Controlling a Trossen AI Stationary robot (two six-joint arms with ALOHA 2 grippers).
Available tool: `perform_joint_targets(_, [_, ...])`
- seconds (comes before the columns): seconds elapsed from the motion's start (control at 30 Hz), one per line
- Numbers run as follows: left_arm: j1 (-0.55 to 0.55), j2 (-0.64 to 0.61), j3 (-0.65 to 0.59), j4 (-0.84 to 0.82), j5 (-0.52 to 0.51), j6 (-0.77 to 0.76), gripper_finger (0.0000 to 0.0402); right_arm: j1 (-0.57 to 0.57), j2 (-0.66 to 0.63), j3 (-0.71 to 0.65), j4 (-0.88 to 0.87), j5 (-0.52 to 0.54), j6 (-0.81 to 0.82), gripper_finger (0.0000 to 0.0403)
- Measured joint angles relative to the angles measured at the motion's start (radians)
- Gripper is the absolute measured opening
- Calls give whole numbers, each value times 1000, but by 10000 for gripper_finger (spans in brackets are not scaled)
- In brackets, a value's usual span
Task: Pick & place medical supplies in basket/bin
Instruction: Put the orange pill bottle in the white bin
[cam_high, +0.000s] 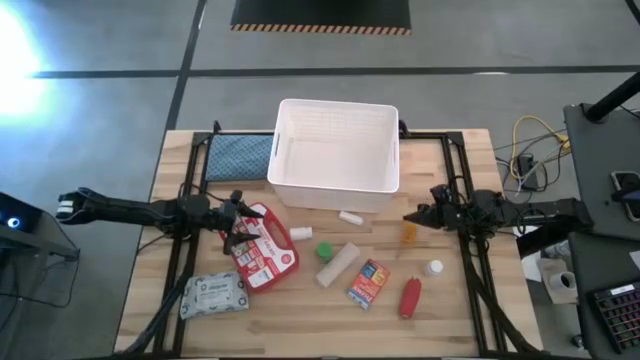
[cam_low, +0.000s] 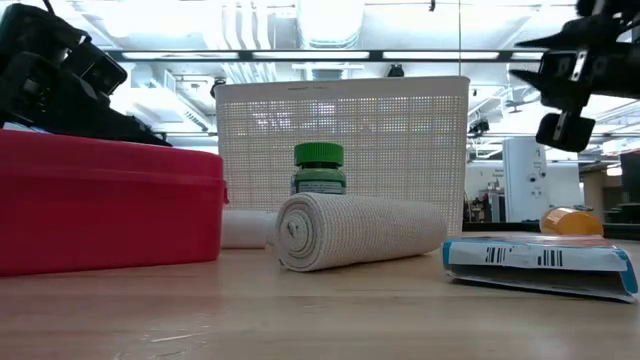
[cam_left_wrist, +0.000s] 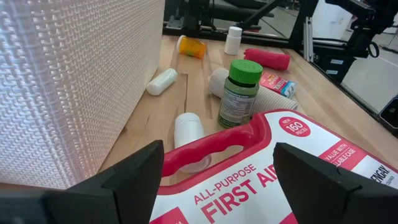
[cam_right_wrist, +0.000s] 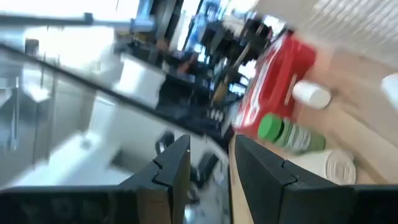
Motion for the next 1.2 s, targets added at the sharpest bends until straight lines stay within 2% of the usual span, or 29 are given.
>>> perform_joint_targets(0.2, [0,0,0,0,0,0,281,1,0,0,-3,133,100,118])
perform_joint_targets(0.3, [0,0,0,0,0,0,281,1,6,0,-2,170,202,112])
perform_joint_targets(0.4, [0,0,0,0,0,0,281,4,30,0,-61,121,304,104])
perform_joint_targets(0.53, [0,0,0,0,0,0,281,65,92,0,-150,16,542,96])
perform_joint_targets(0.63, [0,0,0,0,0,0,281,138,155,23,-151,13,674,91])
perform_joint_targets(0.9, [0,0,0,0,0,0,281,273,375,238,-177,11,706,79])
perform_joint_targets(1.0, [0,0,0,0,0,0,281,310,482,358,-359,11,693,75])
perform_joint_targets(1.2, [0,0,0,0,0,0,281,360,735,633,-1041,31,708,66])
